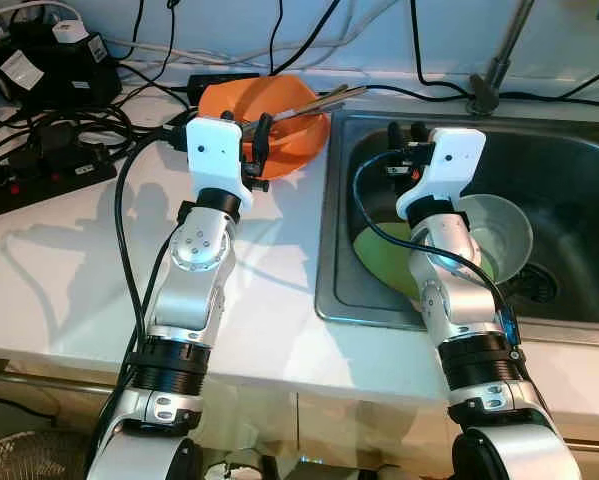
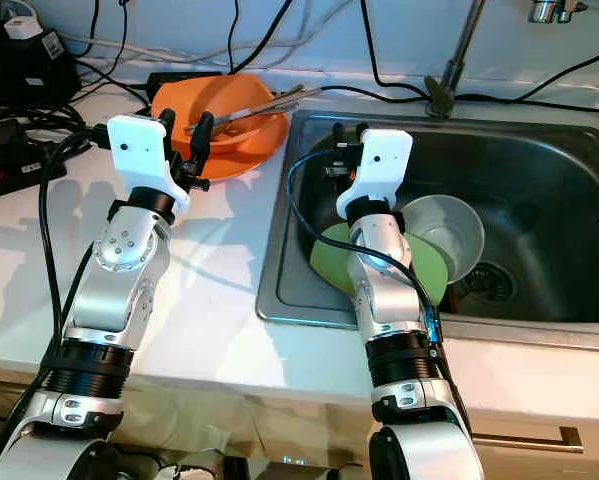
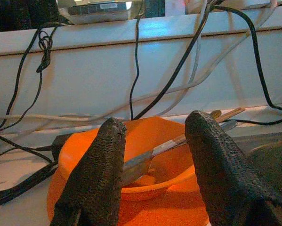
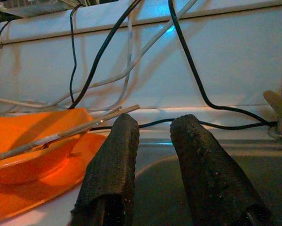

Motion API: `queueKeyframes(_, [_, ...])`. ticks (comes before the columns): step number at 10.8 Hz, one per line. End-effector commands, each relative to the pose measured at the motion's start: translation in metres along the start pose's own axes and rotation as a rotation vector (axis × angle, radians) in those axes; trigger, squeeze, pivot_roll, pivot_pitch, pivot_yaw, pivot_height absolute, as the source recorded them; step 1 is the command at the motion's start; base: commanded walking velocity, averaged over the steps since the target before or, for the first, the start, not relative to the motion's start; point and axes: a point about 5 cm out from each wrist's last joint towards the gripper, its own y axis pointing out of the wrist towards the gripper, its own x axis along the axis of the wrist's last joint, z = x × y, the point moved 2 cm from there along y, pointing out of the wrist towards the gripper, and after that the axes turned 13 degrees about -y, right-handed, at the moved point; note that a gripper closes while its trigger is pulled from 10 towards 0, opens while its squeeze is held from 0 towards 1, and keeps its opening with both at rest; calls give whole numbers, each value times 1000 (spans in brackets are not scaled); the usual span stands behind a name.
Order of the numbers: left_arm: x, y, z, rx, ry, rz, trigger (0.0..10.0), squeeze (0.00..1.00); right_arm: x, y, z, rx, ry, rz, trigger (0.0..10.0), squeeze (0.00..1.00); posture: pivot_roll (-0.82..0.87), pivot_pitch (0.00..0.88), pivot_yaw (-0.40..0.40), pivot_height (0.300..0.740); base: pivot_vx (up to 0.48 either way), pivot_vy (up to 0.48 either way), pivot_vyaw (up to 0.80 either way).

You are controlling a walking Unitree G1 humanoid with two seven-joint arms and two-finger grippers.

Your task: Kitchen organization

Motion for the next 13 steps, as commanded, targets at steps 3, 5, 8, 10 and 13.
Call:
queueKeyframes(3, [4, 3, -2, -4, 12, -13, 10000, 0, 2, 2, 1, 3, -5, 2, 10000, 0, 52, 72, 29, 740, 0, 0, 0])
queueKeyframes(5, [4, 3, -2, -3, 9, -15, 10000, 0, 4, 2, 3, 20, 1, -10, 10000, 0, 54, 84, 27, 740, 0, 0, 0])
queueKeyframes(8, [5, 4, -3, -4, 8, -17, 10000, 0, 4, 2, 4, 27, 6, -19, 10000, 0, 54, 84, 28, 740, 0, 0, 0])
queueKeyframes(10, [5, 3, -3, -4, 8, -17, 10000, 0, 5, 2, 4, 28, 6, -20, 10000, 0, 54, 84, 27, 740, 0, 0, 0])
queueKeyframes(13, [5, 4, -3, -5, 9, -17, 10000, 0, 4, 2, 4, 28, 7, -20, 10000, 0, 54, 85, 27, 740, 0, 0, 0])
